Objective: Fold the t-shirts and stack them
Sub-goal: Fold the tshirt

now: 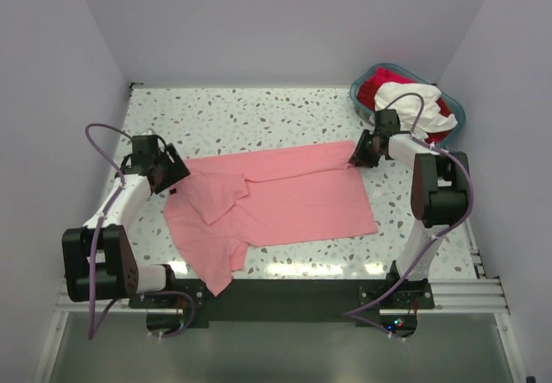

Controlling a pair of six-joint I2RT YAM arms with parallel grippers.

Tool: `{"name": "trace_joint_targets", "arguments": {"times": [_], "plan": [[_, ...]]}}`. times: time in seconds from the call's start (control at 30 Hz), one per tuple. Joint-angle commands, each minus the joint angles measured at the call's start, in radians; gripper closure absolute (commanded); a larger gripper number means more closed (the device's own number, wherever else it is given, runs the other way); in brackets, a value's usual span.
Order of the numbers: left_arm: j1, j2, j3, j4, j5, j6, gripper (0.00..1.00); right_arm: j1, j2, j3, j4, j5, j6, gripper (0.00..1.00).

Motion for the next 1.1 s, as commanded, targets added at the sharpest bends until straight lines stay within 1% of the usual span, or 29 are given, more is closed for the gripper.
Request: {"name": "trace_joint_targets", "arguments": {"times": [0.0,0.03,0.07,0.13,0.37,0.5,0.53,0.63,1.07], "plan": [[-0.007,-0.03,-0.016,0.015,0.016,0.009,0.29,-0.003,-0.019,-0.009,0.053,-0.006,0.013,0.71],[-0.007,-0.032,-0.018,0.015,0.016,0.009,0.29,-0.003,-0.027,-0.008,0.048,-0.003,0.01,0.73],[-0.007,-0.032,-0.018,0.014,0.013,0.011,0.29,-0.005,-0.032,-0.006,0.042,0.013,0.007,0.79],[-0.008,-0.036,-0.016,0.009,0.005,0.012,0.29,-0.005,-0.042,0.006,0.014,0.034,-0.011,0.83],[-0.008,-0.041,-0.012,0.005,-0.021,0.029,0.29,-0.005,-0.07,0.078,-0.092,0.142,-0.088,0.83],[-0.008,-0.038,-0.012,0.006,-0.022,0.035,0.29,-0.002,-0.065,0.104,-0.141,0.148,-0.125,0.82],[-0.008,-0.039,-0.012,0.005,-0.022,0.037,0.29,0.0,-0.061,0.11,-0.148,0.146,-0.131,0.8],[-0.008,-0.033,-0.013,0.003,-0.022,0.038,0.29,0.009,-0.058,0.121,-0.167,0.146,-0.146,0.79],[-0.008,-0.05,-0.035,0.002,-0.024,0.04,0.29,0.011,-0.033,0.037,-0.07,0.071,-0.091,0.79]]}}
